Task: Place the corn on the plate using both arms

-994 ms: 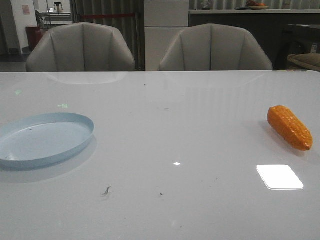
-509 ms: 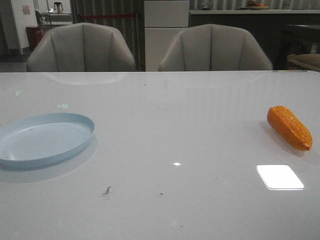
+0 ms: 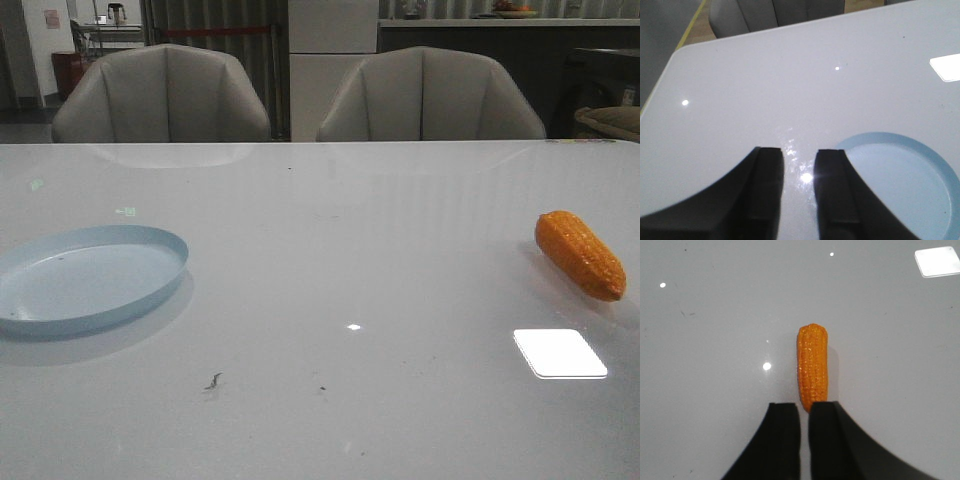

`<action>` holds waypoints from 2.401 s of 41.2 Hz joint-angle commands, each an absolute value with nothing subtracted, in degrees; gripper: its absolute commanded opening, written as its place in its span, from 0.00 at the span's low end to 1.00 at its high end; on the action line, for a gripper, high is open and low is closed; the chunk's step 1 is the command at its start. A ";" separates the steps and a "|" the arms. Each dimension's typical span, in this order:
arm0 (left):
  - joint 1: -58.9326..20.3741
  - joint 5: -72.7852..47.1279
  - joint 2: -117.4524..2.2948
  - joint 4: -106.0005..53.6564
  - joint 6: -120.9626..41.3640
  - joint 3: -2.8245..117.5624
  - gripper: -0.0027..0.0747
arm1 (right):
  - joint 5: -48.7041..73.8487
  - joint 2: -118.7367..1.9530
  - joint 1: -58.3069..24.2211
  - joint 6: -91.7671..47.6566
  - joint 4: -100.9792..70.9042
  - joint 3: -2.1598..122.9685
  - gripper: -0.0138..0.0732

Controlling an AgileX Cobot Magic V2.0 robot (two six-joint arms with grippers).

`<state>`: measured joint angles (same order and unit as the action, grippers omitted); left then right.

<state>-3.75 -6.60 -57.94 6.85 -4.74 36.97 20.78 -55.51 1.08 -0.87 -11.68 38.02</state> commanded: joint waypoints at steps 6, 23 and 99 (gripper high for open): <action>-3.74 -8.36 -67.60 2.93 -4.58 42.77 0.63 | 16.54 -57.79 1.10 -0.98 -12.35 39.96 0.71; -3.74 -35.66 -95.66 1.34 -4.58 69.52 0.63 | 16.54 -57.79 1.10 -0.98 -12.62 39.96 0.71; -10.02 -46.89 -111.49 -25.17 -4.58 102.52 0.16 | 16.54 -57.79 1.10 -0.98 -12.62 39.96 0.71</action>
<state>-7.83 -48.38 -114.36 -22.26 -4.74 100.53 20.58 -58.28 1.08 -0.75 -12.21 38.02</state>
